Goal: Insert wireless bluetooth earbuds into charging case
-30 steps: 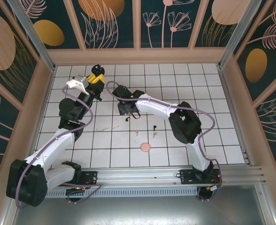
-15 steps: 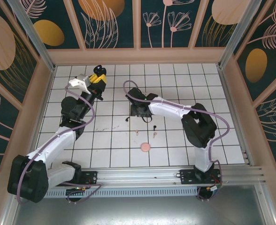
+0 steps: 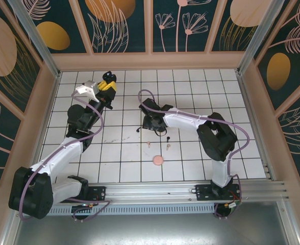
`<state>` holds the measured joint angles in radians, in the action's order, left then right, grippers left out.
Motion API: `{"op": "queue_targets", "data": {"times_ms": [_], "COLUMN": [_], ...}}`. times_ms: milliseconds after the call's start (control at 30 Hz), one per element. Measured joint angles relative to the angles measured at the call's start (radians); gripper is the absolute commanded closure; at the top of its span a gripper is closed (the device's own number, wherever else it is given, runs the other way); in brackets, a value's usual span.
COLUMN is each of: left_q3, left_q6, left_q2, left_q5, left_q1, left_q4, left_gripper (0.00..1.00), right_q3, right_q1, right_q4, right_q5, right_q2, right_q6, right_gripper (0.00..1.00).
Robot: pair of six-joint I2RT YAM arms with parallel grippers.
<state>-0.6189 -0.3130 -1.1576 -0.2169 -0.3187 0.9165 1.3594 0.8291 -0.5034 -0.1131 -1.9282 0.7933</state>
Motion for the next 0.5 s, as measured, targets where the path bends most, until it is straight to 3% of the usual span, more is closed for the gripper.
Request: {"op": "queue_targets", "data": {"times_ms": [500], "left_q3": [0.001], "left_q6": [-0.007], "left_q2": [0.059], "left_q5": [-0.007], "left_q1": [0.0], "left_q4": [-0.009], "left_gripper": [1.0], "right_q3": [0.304], "right_q1": [0.007], "right_q4": [0.037], "right_q5": [0.115], "right_q2": [-0.248], "right_q6": [-0.134], "right_gripper": [0.48]}}
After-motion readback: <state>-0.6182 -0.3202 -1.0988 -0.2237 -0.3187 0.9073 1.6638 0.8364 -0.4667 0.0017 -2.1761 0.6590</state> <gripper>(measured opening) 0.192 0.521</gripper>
